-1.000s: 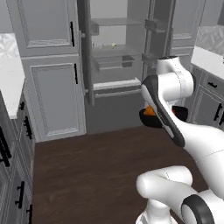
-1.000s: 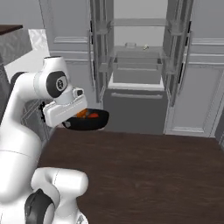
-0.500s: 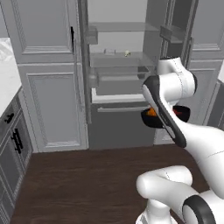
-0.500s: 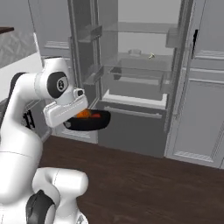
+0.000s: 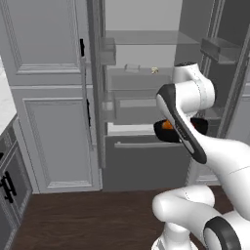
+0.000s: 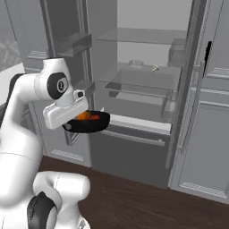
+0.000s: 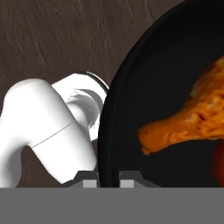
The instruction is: Pick the chicken drumstick and bell pepper from their plates and place them in the bowl. Then put the bowl in the fridge.
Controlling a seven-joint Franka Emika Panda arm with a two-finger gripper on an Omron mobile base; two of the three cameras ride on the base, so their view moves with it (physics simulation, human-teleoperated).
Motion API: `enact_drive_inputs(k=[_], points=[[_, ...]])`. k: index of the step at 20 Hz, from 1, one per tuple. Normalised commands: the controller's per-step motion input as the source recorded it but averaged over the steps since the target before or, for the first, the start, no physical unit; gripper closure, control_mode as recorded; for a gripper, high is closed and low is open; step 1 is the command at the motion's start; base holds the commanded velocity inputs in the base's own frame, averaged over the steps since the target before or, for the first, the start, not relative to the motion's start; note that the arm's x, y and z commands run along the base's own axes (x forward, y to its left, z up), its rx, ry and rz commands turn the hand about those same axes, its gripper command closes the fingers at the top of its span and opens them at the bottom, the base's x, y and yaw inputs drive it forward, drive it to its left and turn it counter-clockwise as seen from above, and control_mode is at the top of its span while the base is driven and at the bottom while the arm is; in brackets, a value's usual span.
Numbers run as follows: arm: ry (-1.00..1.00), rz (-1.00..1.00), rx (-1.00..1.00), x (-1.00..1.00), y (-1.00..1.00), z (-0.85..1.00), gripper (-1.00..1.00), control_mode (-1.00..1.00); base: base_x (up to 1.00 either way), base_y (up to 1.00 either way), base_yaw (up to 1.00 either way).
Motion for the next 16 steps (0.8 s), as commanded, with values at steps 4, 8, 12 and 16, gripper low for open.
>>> enact_drive_inputs(k=[4,8,12,16], points=[[0.0,0.0,0.0,0.0,0.0,0.0,1.0,1.0,0.92,-0.33,-0.02],[0.0,0.0,0.0,0.0,0.0,0.0,1.0,1.0,1.0,-0.02,-0.15],[0.0,0.0,0.0,0.0,0.0,0.0,1.0,1.0,0.97,0.0,-0.15],[0.0,0.0,0.0,0.0,0.0,0.0,1.0,1.0,0.81,0.0,-0.14]])
